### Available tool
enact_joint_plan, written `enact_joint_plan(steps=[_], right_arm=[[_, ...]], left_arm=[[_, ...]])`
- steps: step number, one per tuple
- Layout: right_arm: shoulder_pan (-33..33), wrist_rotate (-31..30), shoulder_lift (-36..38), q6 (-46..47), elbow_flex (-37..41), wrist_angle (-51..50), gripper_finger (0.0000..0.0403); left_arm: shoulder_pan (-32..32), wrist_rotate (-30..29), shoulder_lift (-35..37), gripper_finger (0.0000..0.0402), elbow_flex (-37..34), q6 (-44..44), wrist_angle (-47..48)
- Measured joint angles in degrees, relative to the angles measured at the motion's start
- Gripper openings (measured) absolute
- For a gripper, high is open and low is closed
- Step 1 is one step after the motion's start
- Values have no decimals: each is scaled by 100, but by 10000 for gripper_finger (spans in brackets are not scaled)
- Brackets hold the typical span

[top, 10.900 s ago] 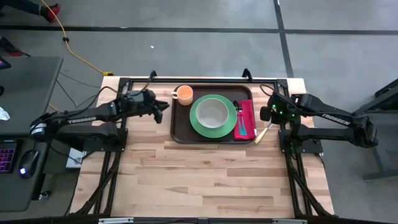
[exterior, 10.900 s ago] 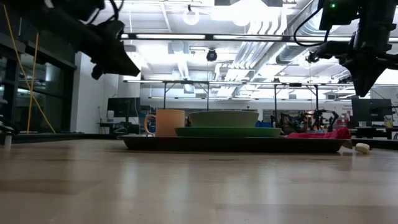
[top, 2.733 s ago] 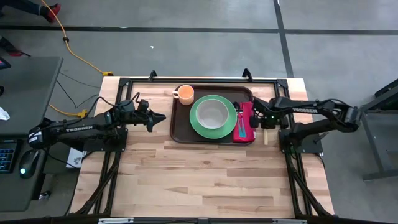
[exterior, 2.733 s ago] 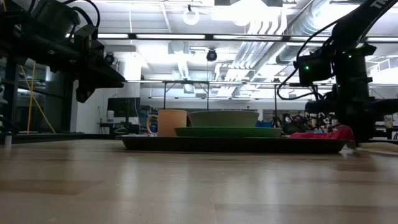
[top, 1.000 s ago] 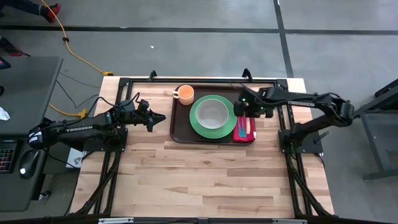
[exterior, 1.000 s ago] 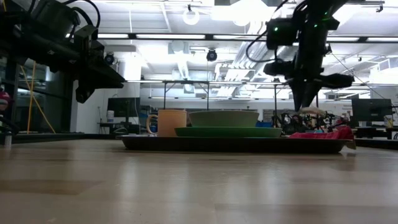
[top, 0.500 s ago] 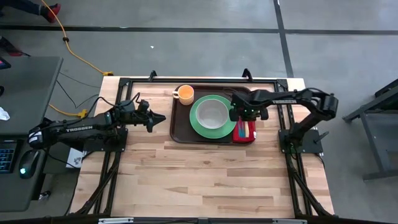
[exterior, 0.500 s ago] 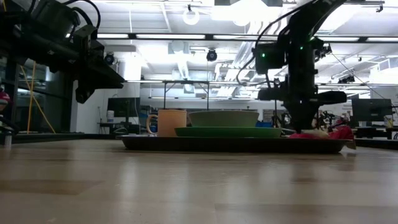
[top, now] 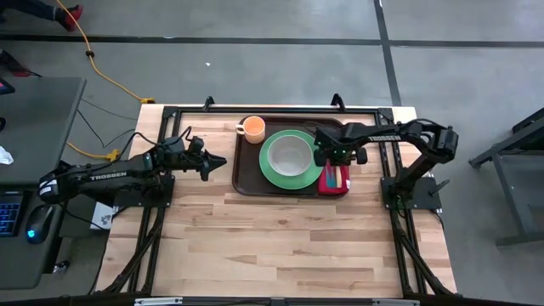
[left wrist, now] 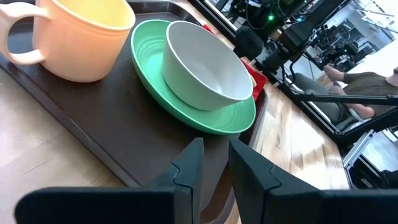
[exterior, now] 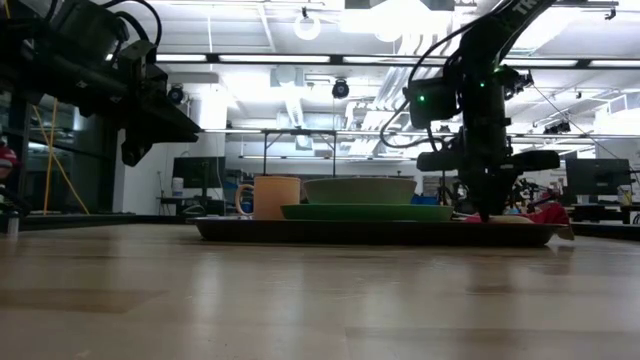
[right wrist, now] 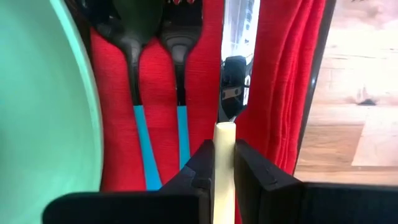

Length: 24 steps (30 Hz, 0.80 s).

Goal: Set up tray
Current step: Put the yellow knife on top of the red table napkin to the right of the blue fork on the brown tray

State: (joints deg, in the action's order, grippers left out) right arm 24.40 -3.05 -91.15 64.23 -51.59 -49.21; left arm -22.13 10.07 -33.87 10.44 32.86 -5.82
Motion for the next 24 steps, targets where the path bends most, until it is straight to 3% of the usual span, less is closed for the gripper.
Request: enact_joint_plan(steps=[24], right_arm=[[9, -51, 0, -4, 0, -29, 21]], left_arm=[[-2, 2, 0, 106, 0, -61, -2]])
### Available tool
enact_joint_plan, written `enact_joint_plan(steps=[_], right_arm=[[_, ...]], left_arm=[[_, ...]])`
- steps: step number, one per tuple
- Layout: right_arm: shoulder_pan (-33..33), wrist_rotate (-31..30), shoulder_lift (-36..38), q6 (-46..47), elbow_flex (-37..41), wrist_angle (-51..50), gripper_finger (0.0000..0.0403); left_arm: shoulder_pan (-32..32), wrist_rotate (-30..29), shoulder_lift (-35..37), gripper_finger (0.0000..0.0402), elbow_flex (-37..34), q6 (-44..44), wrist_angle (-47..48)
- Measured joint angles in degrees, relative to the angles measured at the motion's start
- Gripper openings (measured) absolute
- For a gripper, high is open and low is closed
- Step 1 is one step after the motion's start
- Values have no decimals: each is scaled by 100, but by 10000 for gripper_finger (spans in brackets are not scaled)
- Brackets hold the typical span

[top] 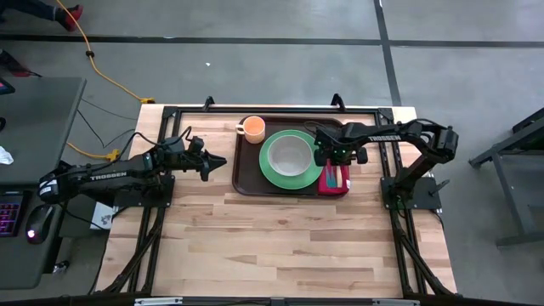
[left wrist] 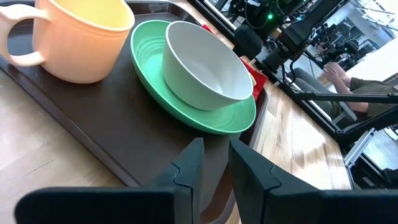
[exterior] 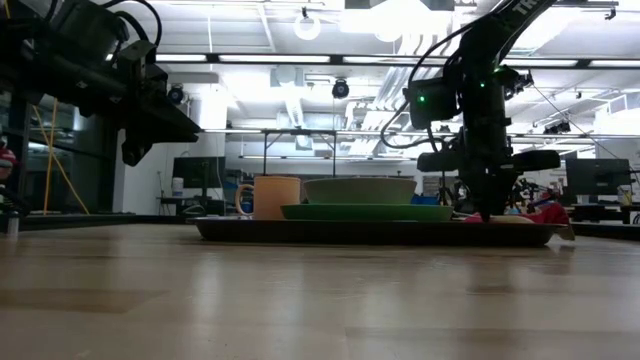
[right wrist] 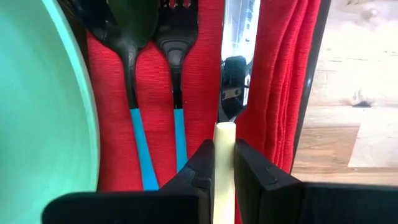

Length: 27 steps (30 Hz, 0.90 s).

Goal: Set up tray
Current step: Put the yellow knife on top of the red table napkin to the right of the blue fork on the brown tray, then adjust the silverware on top of red table napkin on the brown tray

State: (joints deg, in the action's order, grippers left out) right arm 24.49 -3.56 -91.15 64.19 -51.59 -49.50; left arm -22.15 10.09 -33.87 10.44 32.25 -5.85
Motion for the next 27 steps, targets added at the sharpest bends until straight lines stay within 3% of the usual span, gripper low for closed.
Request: enact_joint_plan(steps=[10, 20, 27], right_arm=[[0, 11, 0, -158, -2, -63, 24], [-2, 27, 0, -138, -2, -72, 105], [0, 119, 0, -347, -2, -63, 133]], left_arm=[[0, 0, 0, 106, 0, -2, 0], [1, 0, 0, 106, 0, -2, 2], [2, 0, 0, 106, 0, -2, 0]])
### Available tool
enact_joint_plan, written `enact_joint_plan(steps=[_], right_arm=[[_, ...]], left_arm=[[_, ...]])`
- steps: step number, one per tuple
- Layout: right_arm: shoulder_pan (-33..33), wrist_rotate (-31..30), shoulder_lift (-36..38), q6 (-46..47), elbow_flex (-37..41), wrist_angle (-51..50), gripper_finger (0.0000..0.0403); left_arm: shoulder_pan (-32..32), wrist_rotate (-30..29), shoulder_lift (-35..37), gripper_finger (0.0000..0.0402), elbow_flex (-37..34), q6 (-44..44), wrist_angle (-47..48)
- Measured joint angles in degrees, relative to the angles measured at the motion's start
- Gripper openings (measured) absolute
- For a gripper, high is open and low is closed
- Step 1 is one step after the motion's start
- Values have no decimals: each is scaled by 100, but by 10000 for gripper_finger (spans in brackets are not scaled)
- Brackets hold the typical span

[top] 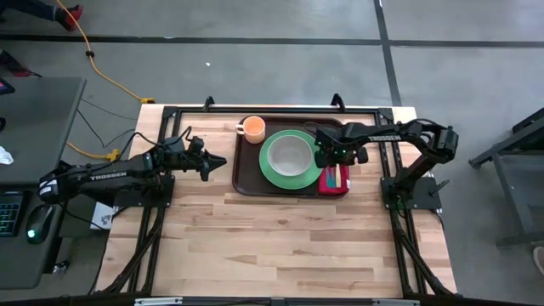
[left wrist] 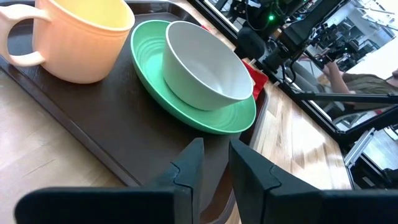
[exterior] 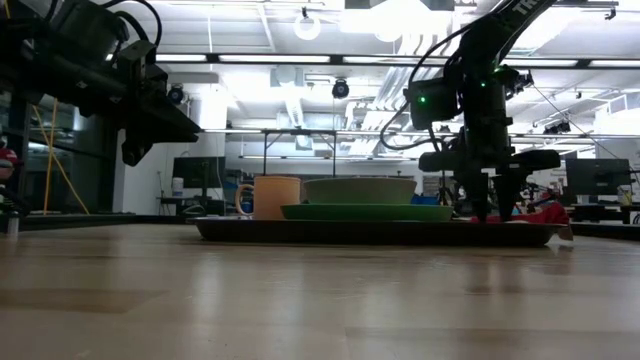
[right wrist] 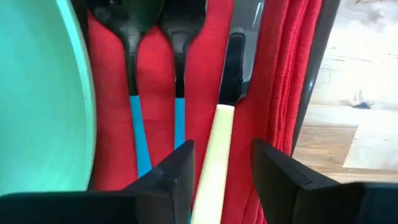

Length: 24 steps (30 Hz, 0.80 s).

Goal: Set up tray
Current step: Adjust the silverware on top of red table napkin on the brown tray

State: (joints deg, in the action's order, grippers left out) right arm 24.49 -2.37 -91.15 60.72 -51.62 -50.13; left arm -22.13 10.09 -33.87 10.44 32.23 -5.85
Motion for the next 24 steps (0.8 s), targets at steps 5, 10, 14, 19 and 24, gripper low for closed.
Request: enact_joint_plan(steps=[5, 10, 14, 19, 24], right_arm=[[0, 220, 0, -82, 0, -1, 133], [0, 505, 2, -322, -7, 0, 129], [0, 513, 134, -333, -9, 17, 131], [0, 192, 589, -325, -11, 52, 129], [2, -192, 1140, -334, -11, 394, 130]], left_arm=[[0, 0, 0, 106, 0, 0, 0], [-2, 0, -1, 106, 0, 2, 0], [-2, 0, 0, 106, 0, 66, -2], [-2, 2, -2, 106, 0, 147, -3], [0, 2, 0, 106, 0, 329, -4]])
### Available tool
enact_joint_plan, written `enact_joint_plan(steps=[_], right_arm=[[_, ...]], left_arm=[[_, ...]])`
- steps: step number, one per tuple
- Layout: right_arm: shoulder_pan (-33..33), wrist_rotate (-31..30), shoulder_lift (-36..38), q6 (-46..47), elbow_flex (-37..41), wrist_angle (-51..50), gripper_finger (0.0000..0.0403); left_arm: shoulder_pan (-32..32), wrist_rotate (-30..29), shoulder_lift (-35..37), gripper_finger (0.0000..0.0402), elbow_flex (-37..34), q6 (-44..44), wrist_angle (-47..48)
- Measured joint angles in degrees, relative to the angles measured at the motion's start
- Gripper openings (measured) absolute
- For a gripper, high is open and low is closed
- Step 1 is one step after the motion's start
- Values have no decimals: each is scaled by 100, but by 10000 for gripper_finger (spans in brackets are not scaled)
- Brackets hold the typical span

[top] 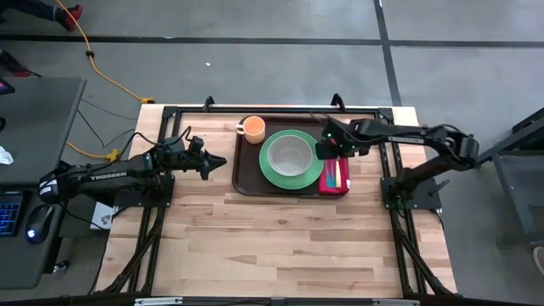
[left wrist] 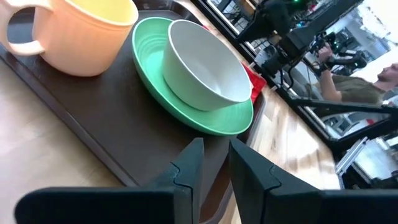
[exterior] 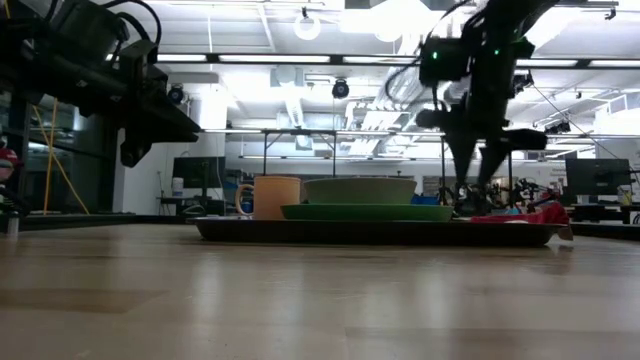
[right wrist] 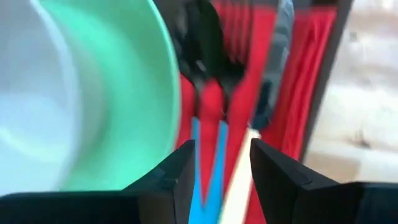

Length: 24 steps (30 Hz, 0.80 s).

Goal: Set up tray
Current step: Adjust the silverware on top of red table napkin on the brown tray

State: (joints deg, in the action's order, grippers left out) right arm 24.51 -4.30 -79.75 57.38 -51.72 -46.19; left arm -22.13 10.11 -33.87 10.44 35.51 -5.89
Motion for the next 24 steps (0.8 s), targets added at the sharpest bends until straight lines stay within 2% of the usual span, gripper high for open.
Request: enact_joint_plan(steps=[5, 13, 24], right_arm=[[-2, -178, 284, -245, -2, 568, 130], [-2, -159, 303, -933, -2, 1222, 129], [-2, -156, 288, -1289, -2, 1173, 129]], left_arm=[[0, -2, 0, 106, 0, 266, -27], [0, -4, -2, 106, -2, 550, -129], [0, -61, -2, 106, -4, 846, -623]])
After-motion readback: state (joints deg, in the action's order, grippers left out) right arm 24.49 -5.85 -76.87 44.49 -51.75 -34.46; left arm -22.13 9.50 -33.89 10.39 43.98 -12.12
